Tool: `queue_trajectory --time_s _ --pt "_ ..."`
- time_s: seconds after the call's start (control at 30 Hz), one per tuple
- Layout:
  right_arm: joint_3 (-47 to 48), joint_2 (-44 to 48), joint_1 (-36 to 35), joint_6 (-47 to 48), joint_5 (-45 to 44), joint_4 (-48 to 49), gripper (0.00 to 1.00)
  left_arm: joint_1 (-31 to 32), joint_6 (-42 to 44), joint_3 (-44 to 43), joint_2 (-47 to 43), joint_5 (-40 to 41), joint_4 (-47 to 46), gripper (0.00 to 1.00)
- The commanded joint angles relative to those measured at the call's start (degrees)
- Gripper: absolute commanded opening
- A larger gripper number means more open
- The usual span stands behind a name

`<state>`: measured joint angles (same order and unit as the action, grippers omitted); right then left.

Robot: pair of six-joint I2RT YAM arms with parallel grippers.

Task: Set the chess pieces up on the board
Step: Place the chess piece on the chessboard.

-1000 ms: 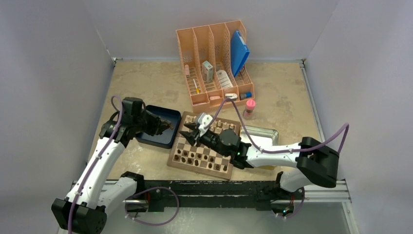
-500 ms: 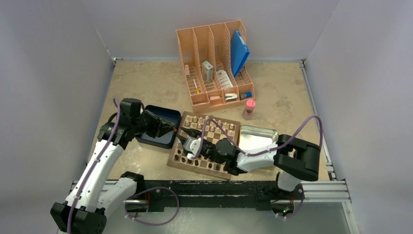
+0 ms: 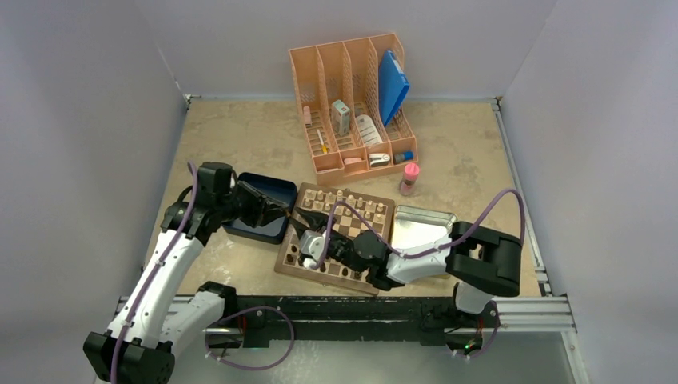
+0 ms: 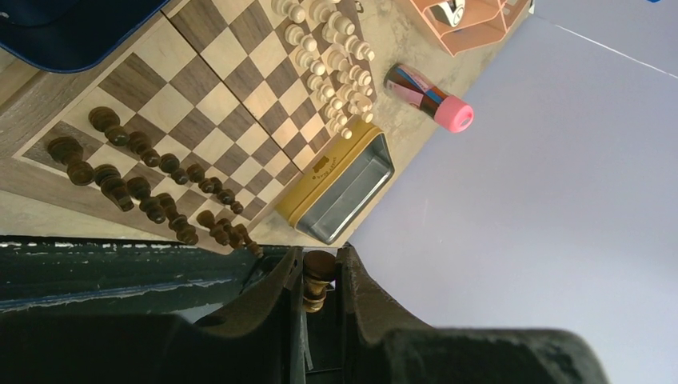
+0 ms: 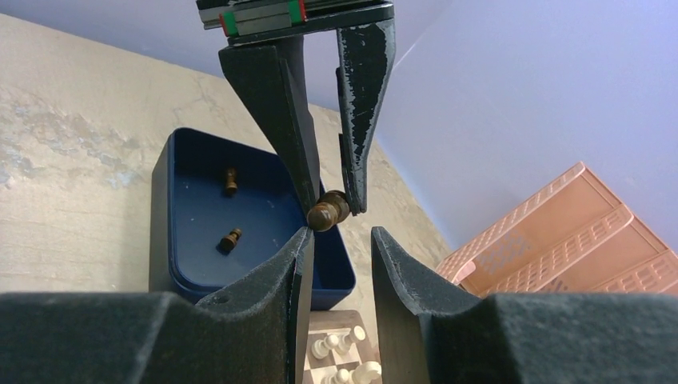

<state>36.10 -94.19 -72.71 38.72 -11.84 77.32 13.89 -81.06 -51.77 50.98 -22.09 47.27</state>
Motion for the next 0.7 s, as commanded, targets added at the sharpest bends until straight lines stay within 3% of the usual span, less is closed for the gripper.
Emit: queue_trajectory --time_s 0.0,0.37,0.67 --pt "2.40 -0.85 -1.00 2.82 -1.79 5.79 0.35 -0.18 -0.81 0.57 0.04 -2.61 -1.47 0.00" --pt "3.05 -2.30 -2.33 5.03 -3.33 7.41 0.33 -0.18 -1.00 0.65 0.25 -2.46 -1.30 0.00" --pt "2.94 -2.31 -2.70 4.48 -3.91 8.18 0.10 -0.19 -1.04 0.60 0.66 -2.61 -1.25 0.01"
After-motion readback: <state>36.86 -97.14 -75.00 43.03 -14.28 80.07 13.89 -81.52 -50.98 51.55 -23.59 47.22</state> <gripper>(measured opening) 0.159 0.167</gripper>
